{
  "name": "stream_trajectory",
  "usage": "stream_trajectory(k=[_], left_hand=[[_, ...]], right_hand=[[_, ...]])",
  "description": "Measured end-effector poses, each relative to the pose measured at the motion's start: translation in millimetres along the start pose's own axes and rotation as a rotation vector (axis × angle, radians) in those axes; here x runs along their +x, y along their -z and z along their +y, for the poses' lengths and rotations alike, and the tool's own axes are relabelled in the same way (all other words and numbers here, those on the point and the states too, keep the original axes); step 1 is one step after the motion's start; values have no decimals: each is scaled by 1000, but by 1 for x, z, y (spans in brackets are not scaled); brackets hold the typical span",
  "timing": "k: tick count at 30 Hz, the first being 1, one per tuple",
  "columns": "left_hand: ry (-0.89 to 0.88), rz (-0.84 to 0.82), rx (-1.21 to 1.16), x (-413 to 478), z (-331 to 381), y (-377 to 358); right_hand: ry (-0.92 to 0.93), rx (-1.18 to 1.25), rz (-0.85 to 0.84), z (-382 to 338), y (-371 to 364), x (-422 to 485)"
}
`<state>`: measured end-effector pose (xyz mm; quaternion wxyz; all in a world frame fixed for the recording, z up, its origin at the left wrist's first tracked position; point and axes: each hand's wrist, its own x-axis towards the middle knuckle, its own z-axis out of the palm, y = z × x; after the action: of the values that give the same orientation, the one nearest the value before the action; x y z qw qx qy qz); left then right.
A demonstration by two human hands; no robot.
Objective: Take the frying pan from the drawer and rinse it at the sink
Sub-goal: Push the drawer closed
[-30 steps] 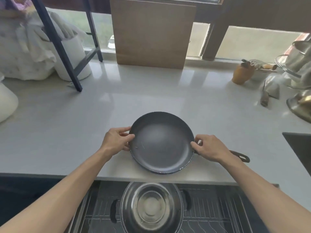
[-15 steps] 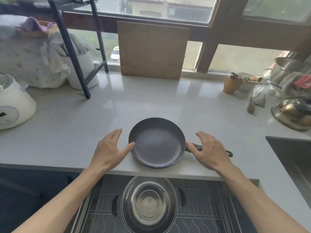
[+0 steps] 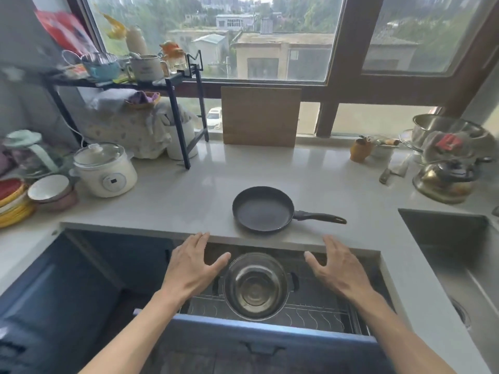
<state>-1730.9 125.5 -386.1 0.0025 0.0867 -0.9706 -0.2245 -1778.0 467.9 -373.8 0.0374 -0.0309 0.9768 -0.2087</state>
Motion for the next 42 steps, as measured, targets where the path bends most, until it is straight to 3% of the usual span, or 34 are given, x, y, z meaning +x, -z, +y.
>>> stream_trajectory(k=[12, 21, 27, 35, 42], left_hand=[[29, -107, -152, -89, -47, -67], [187, -197, -306, -114, -102, -231], [282, -241, -359, -106, -127, -352], [282, -112, -484, -81, -116, -426], [334, -77, -596, -65, -120, -441]], right_hand=[[-94, 117, -11, -21, -125, -109], [-343, 332, -178, 22, -290, -136], [-430, 423, -152, 78, -391, -115], [-389, 635, -4, 106, -439, -85], [-385, 769, -16, 107, -446, -69]])
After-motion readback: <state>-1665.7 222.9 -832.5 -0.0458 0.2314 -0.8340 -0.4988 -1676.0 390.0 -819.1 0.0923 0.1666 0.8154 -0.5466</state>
